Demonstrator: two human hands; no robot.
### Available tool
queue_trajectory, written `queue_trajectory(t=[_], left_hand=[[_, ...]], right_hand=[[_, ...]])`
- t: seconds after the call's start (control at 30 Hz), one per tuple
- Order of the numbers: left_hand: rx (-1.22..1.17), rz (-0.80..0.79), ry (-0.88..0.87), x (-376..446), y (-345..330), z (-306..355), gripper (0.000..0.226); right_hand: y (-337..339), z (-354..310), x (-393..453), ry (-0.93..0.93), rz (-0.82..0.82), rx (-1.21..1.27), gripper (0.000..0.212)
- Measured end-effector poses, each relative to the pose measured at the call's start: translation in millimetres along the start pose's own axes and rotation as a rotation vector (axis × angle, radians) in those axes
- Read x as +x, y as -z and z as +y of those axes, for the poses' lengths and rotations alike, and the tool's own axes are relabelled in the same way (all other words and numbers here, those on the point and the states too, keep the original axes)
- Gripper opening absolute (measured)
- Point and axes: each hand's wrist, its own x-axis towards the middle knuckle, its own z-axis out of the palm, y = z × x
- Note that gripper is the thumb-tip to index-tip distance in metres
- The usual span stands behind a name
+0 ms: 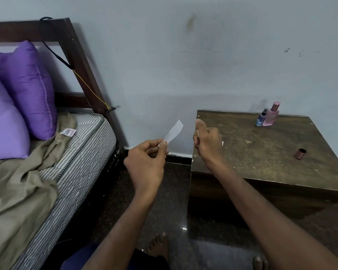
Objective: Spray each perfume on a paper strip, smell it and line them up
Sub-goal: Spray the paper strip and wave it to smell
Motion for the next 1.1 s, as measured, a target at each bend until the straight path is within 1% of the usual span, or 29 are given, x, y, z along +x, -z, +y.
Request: queue_trajectory(t=[0.1, 0.3, 0.43, 0.5, 0.67, 0.83, 0.97, 1.1], left_hand=[[0.011, -0.006, -0.019, -0.4, -0.7, 0.1, 0.007], [0.018, -0.021, -0.028, 2.2, 0.9, -4.4, 0.007], [0.017, -0.025, -0.032, 2.5, 0.3, -4.8, 0.007], [0.013, -0.026, -0.032, 2.2, -0.6, -5.0, 0.005], [0.020, -0.025, -0.043, 1.2, -0.7, -4.5, 0.006], [0.023, -0.030, -0.047, 2.1, -0.4, -5.8, 0.007], [0.031, -0.027, -0.046, 2.9, -0.5, -5.3, 0.006], [0.045, -0.032, -0.060, 2.4, -0.1, -4.1, 0.007]], right_hand=[[3.0, -0.2, 0.3, -0.004, -0.015, -0.009, 0.063], [9.5, -1.8, -0.3, -0.028, -0.049, 0.001, 0.050], [14.0, -3.6, 0.5, -0.008, -0.039, 0.048, 0.051], [15.2, -3.6, 0.8, -0.002, -0.039, 0.073, 0.055], [15.0, -2.5, -0.5, 0.009, -0.082, 0.067, 0.079], [14.6, -4.8, -2.0, 0.013, -0.106, 0.056, 0.083], [13.7, -5.2, -1.9, 0.016, -0.120, 0.038, 0.076], [13.7, -5.5, -1.7, 0.021, -0.133, 0.007, 0.061]])
